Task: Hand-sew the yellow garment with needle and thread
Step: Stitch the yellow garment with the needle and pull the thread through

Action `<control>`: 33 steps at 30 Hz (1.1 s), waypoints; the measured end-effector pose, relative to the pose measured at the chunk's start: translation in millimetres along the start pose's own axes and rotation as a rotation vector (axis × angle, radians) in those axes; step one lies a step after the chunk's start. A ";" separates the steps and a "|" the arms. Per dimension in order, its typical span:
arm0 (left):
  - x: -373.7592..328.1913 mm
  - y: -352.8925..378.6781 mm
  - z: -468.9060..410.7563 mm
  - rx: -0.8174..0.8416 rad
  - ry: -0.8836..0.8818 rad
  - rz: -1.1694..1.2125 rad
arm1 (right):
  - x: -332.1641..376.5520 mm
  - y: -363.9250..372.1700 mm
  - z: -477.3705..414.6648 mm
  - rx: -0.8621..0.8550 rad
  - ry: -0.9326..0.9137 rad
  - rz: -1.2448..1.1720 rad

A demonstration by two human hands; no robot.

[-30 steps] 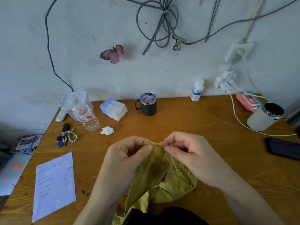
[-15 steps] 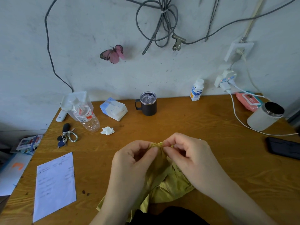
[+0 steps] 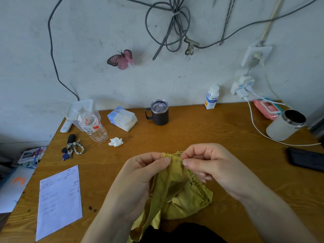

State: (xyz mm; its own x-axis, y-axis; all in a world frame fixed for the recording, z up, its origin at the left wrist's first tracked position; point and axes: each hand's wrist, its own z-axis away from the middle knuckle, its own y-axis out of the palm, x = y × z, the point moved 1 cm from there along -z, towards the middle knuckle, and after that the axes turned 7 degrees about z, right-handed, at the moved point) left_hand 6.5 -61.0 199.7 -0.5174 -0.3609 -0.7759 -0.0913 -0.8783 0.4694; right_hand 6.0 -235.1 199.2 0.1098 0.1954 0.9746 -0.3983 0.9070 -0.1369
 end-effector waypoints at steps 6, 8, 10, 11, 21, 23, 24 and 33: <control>-2.4 -3.2 -0.3 0.045 -0.042 0.027 | -1.9 -0.1 0.2 -0.011 -0.018 -0.028; -3.6 -4.2 0.4 0.046 -0.040 0.015 | -2.0 0.1 0.4 -0.013 -0.022 -0.025; -4.1 -5.4 -0.1 0.019 -0.034 -0.008 | -2.0 0.2 0.9 -0.015 -0.023 -0.028; -4.1 -6.1 -0.5 0.004 -0.026 -0.022 | -2.0 0.1 1.2 -0.017 -0.024 -0.028; -2.2 -6.9 -2.2 0.035 -0.012 -0.093 | -4.4 1.1 0.2 0.001 -0.046 -0.042; -1.6 -6.8 -2.0 0.043 -0.023 -0.085 | -5.3 2.1 -0.3 0.016 -0.051 -0.061; -1.2 -6.9 -2.0 0.045 -0.026 -0.076 | -5.8 2.6 -0.6 0.020 -0.051 -0.069; 6.2 -3.0 -3.6 0.051 -0.043 0.017 | -13.5 9.3 -0.3 0.007 -0.080 -0.095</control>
State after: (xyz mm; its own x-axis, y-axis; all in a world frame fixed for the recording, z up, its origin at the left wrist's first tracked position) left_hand 6.6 -61.8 192.0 -0.5551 -0.3613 -0.7492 -0.1243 -0.8546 0.5042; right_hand 1.2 -229.2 184.7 0.0744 0.0779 0.9942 -0.3963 0.9172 -0.0422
